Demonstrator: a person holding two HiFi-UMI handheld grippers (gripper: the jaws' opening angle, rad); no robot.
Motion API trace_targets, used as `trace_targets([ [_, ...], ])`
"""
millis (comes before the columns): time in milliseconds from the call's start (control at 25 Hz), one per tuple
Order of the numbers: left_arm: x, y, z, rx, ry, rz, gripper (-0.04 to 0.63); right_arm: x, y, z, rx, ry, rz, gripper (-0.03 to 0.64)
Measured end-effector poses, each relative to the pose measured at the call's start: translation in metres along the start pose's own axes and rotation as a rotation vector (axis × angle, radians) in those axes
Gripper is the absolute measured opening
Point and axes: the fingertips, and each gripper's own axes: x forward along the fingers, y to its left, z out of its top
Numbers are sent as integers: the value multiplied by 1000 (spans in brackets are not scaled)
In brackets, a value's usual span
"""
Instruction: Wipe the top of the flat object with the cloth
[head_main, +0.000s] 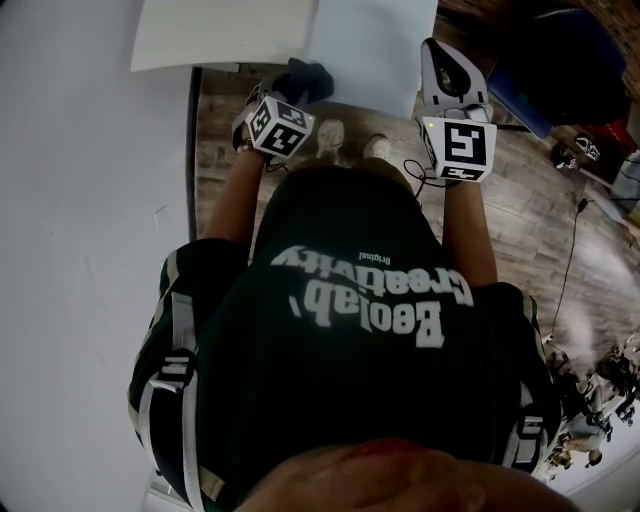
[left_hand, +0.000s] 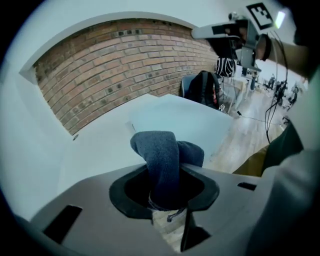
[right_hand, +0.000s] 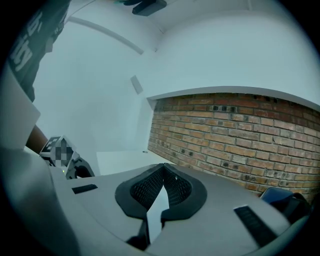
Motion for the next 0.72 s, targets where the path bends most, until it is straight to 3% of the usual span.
trace_targets([
  [240, 1, -23, 12, 72, -12, -37, 126, -2, -2, -4, -3, 7, 4, -5],
  [720, 21, -117, 83, 253, -88, -209, 126, -39, -39, -23, 18, 38, -67, -5],
])
